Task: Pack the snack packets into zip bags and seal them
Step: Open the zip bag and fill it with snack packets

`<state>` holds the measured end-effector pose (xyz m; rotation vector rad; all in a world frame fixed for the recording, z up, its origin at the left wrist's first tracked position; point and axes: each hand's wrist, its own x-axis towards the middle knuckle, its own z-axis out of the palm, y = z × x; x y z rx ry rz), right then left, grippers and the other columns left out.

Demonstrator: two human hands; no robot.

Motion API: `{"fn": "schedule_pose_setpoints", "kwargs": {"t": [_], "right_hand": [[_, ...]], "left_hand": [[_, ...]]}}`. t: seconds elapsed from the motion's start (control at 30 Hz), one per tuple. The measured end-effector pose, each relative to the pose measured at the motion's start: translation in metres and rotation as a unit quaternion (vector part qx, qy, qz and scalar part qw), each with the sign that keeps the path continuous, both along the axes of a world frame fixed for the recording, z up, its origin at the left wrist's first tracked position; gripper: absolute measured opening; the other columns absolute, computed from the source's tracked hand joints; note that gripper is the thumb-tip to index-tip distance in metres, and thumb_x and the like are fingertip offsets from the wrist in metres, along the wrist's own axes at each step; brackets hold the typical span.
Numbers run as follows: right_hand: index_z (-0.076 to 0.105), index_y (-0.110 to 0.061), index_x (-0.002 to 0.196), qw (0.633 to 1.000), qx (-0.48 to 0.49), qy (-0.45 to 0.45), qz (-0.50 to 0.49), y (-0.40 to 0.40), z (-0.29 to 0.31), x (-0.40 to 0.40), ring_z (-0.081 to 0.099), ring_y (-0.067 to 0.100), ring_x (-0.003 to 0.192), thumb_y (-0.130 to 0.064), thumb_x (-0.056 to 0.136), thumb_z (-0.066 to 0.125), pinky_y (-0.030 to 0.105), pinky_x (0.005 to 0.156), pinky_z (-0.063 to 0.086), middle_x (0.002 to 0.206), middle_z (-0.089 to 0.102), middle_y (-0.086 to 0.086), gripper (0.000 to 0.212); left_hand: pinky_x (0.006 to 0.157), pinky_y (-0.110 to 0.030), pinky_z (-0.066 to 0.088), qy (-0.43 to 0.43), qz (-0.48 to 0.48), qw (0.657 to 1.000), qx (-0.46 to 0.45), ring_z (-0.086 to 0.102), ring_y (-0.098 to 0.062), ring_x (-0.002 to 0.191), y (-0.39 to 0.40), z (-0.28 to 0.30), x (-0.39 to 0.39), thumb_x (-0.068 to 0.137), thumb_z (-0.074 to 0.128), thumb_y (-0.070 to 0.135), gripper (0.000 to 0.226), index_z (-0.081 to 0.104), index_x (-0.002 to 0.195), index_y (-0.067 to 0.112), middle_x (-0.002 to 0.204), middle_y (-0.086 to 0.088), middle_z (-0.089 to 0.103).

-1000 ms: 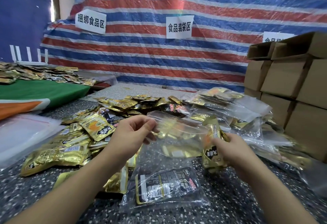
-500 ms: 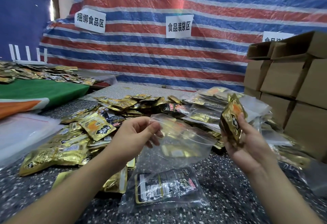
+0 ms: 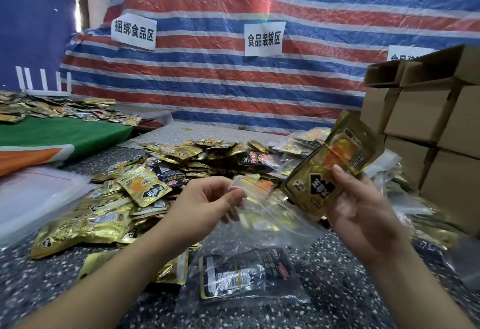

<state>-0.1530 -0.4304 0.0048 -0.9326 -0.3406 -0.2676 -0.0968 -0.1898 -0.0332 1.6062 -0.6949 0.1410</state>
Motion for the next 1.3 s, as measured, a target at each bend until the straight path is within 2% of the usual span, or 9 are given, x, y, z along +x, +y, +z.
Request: {"fn": "schedule_pose_setpoints", "kwargs": {"t": [0.23,0.43,0.57,0.63,0.73,0.83,0.9,1.03,1.3], "right_hand": [[0.053,-0.005,0.127,0.999,-0.050,-0.006,-0.013,0.007,-0.007,0.003,0.071,0.031,0.103,-0.007,0.083,0.061,0.047,0.080,0.059,0.110,0.072,0.016,0.045],[0.051,-0.007,0.129,0.999,0.014,-0.032,0.025,0.007,-0.005,0.001,0.069,0.029,0.109,-0.013,0.087,0.057,0.042,0.078,0.060,0.115,0.072,0.015,0.043],[0.050,-0.001,0.128,0.992,-0.112,-0.013,-0.055,0.012,-0.011,0.004,0.070,0.033,0.107,-0.011,0.080,0.065,0.050,0.084,0.059,0.113,0.071,0.017,0.051],[0.053,-0.002,0.125,0.978,-0.181,-0.016,-0.100,0.013,-0.013,0.004,0.071,0.031,0.104,-0.014,0.074,0.070,0.045,0.083,0.060,0.108,0.073,0.014,0.055],[0.063,-0.016,0.116,0.953,-0.273,-0.059,-0.119,0.014,-0.012,0.001,0.072,0.025,0.101,-0.016,0.071,0.075,0.030,0.076,0.060,0.106,0.075,0.008,0.047],[0.069,-0.032,0.105,0.929,-0.348,-0.073,-0.102,0.015,-0.014,0.000,0.073,0.020,0.098,-0.010,0.076,0.077,0.027,0.073,0.060,0.105,0.076,0.002,0.037],[0.069,-0.033,0.108,0.910,-0.397,-0.067,-0.096,0.017,-0.015,0.000,0.073,0.017,0.098,-0.011,0.083,0.075,0.027,0.072,0.060,0.106,0.076,-0.001,0.034],[0.066,-0.037,0.113,0.873,-0.472,-0.075,-0.095,0.022,-0.018,-0.002,0.071,0.013,0.098,-0.016,0.093,0.067,0.030,0.075,0.060,0.107,0.074,-0.007,0.029],[0.066,-0.049,0.107,0.823,-0.547,-0.094,-0.120,0.017,-0.012,-0.004,0.070,0.002,0.094,-0.019,0.092,0.069,0.018,0.072,0.056,0.101,0.074,-0.017,0.034]], "left_hand": [[0.059,-0.023,0.051,-0.020,-0.001,1.000,0.002,0.067,-0.016,0.064,-0.002,-0.003,0.002,0.084,0.068,0.040,0.020,0.074,0.082,0.021,0.076,-0.009,0.073],[0.058,-0.021,0.051,-0.018,0.005,1.000,-0.011,0.066,-0.013,0.062,-0.003,-0.003,0.002,0.081,0.070,0.039,0.021,0.074,0.082,0.019,0.074,-0.009,0.072],[0.057,-0.021,0.051,-0.013,0.004,1.000,-0.013,0.069,-0.014,0.064,-0.004,-0.002,0.000,0.080,0.069,0.039,0.020,0.074,0.082,0.020,0.078,-0.008,0.074],[0.056,-0.021,0.051,-0.008,-0.001,1.000,-0.024,0.069,-0.014,0.064,-0.003,0.001,-0.002,0.080,0.069,0.038,0.018,0.074,0.083,0.021,0.078,-0.008,0.074],[0.055,-0.021,0.051,-0.003,0.006,0.999,-0.032,0.070,-0.015,0.065,-0.003,0.003,-0.004,0.080,0.068,0.037,0.019,0.075,0.084,0.020,0.079,-0.008,0.075],[0.056,-0.021,0.052,0.004,0.009,0.999,-0.035,0.072,-0.016,0.068,-0.004,0.004,-0.006,0.084,0.064,0.036,0.018,0.077,0.084,0.023,0.082,-0.004,0.076],[0.057,-0.022,0.053,0.010,0.006,0.999,-0.039,0.072,-0.016,0.070,-0.005,0.004,-0.007,0.085,0.060,0.037,0.021,0.078,0.084,0.028,0.086,-0.002,0.076],[0.056,-0.023,0.052,0.011,0.008,0.999,-0.045,0.073,-0.017,0.070,-0.008,0.005,-0.010,0.085,0.055,0.041,0.025,0.079,0.080,0.033,0.085,0.001,0.077],[0.059,-0.027,0.054,0.019,0.012,0.998,-0.050,0.073,-0.021,0.073,-0.011,0.004,-0.013,0.092,0.054,0.033,0.026,0.078,0.093,0.021,0.088,-0.001,0.077]]}}
